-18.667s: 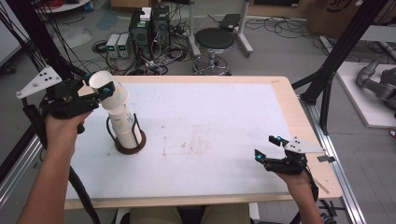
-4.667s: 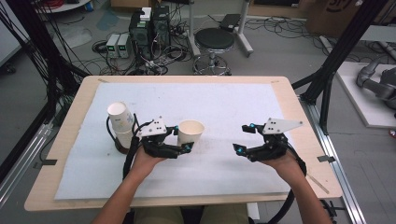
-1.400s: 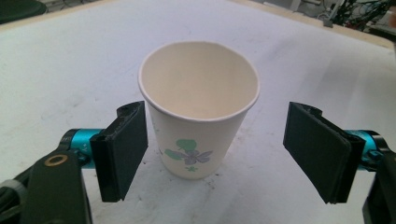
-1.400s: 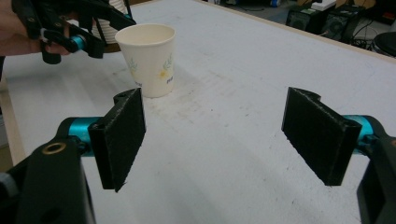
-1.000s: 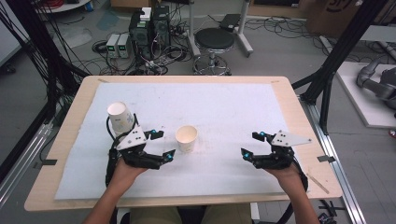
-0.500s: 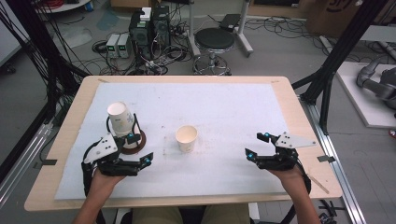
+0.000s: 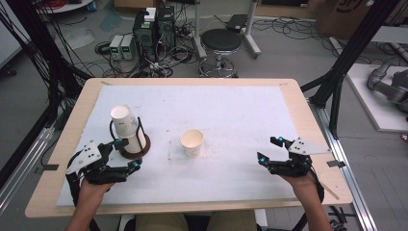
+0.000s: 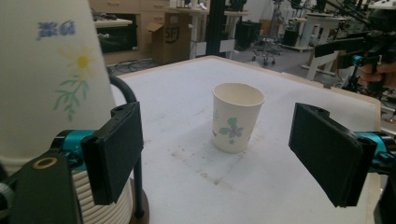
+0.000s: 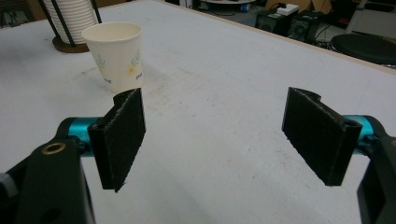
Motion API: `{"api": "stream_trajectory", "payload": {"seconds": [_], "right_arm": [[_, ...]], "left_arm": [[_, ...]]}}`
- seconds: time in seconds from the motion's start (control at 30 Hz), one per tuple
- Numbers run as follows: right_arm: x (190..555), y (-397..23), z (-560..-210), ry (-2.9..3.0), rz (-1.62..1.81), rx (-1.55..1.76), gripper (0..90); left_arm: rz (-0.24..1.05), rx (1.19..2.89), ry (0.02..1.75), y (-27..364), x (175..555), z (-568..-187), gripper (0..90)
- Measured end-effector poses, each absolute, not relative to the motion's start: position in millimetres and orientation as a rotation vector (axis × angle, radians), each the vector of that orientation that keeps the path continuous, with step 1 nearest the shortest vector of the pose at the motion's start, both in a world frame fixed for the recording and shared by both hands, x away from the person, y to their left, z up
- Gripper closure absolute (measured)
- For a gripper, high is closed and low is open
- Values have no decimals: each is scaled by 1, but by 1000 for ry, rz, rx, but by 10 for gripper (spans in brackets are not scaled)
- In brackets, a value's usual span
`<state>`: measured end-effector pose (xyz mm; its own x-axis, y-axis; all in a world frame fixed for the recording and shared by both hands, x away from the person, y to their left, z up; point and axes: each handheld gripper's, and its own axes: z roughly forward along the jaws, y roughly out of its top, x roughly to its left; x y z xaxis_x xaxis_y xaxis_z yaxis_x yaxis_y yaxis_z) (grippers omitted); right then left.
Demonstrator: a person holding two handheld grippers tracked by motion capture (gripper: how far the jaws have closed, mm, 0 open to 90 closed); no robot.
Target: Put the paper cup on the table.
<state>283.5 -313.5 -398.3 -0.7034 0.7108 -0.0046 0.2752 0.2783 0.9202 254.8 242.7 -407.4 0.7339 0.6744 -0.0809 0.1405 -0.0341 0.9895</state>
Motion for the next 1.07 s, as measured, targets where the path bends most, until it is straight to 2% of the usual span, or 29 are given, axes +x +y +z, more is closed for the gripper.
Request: {"api": "stream_trajectory", "payload": {"seconds": [1.07], "right_arm": [[280,-315,-399,2126,1397,891,220]], "left_arm": [[528,1526,752,258,253,-415,180]]}}
